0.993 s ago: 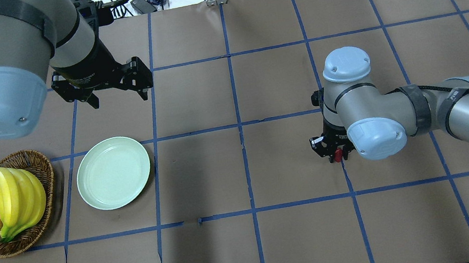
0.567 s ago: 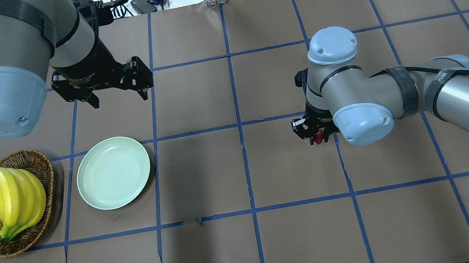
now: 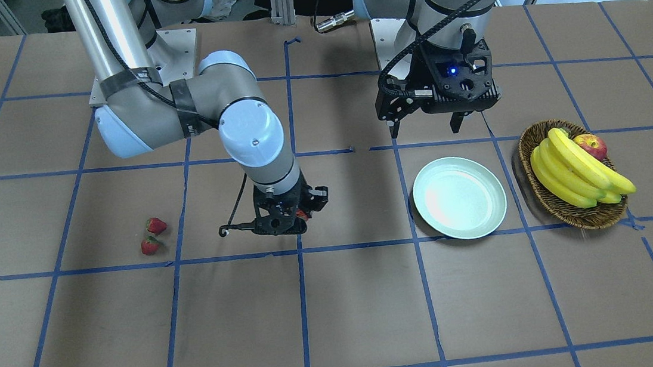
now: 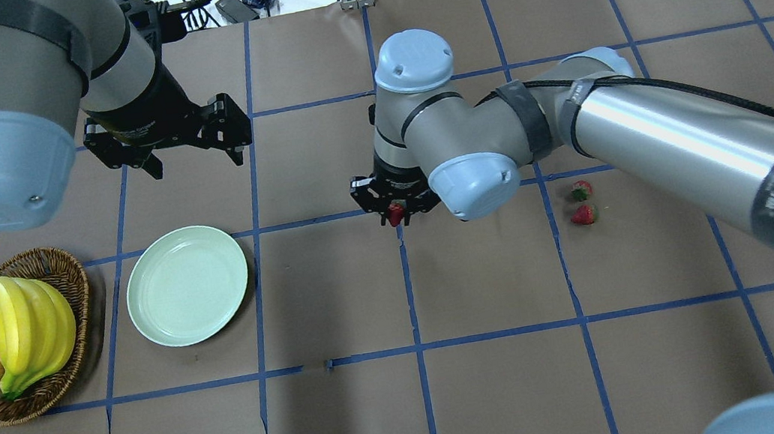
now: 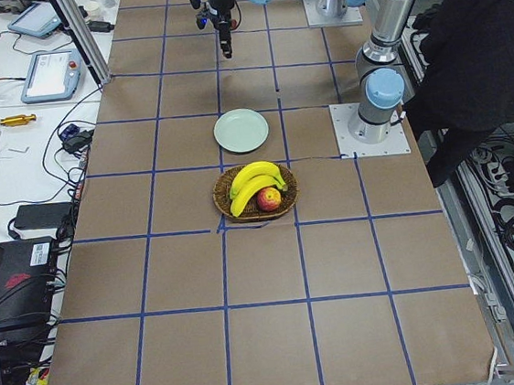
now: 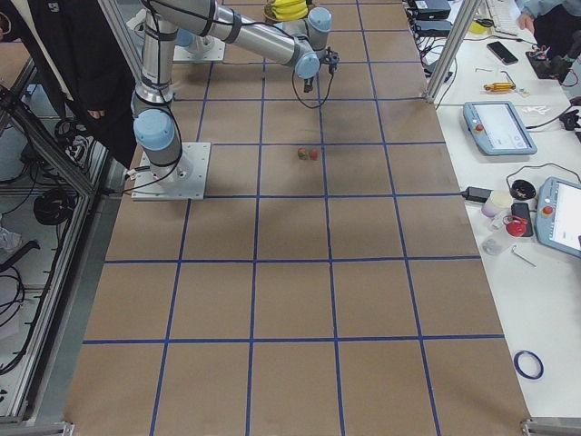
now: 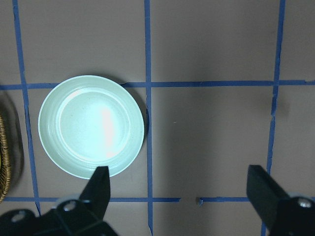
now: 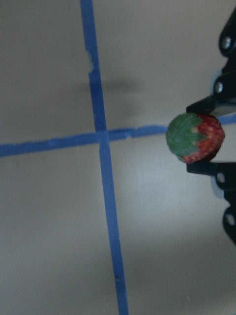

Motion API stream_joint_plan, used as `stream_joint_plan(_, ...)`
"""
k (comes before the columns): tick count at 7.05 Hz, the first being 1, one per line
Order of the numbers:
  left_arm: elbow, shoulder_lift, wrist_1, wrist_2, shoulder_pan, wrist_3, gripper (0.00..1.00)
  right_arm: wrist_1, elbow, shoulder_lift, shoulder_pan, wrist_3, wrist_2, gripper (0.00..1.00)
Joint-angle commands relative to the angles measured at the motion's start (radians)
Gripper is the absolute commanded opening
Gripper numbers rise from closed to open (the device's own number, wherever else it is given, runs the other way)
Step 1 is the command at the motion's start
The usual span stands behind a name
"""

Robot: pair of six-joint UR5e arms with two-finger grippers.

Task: Collect all strawberries into plate
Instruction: 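Carry the strawberry with the right gripper toward the plate side, then open the right gripper to set the strawberry down mid-table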

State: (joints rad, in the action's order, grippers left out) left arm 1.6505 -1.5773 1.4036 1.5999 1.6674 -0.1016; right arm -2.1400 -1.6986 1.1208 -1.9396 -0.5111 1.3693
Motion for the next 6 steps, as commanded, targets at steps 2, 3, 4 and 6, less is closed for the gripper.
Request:
stream_joint_plan(2, 0.0, 0.0, 0.0, -0.001, 0.0, -0.001, 1.0, -0.001, 0.045, -0.065, -0.056, -0.072, -0.022, 0.0)
stream_joint_plan(3, 0.002, -0.003, 0.0, -0.001, 0.0, -0.001, 1.0, -0.003, 0.021, -0.07, -0.056, -0.07, -0.022, 0.16)
stream_joint_plan(4, 0.0, -0.003, 0.0, -0.001, 0.0, -0.001, 1.0, -0.006, -0.013, -0.072, -0.056, -0.069, -0.022, 0.74)
stream_joint_plan(6, 0.0, -0.003, 0.0, -0.001, 0.0, 0.0, 1.0, -0.04, -0.02, -0.062, -0.055, -0.066, -0.055, 1.0)
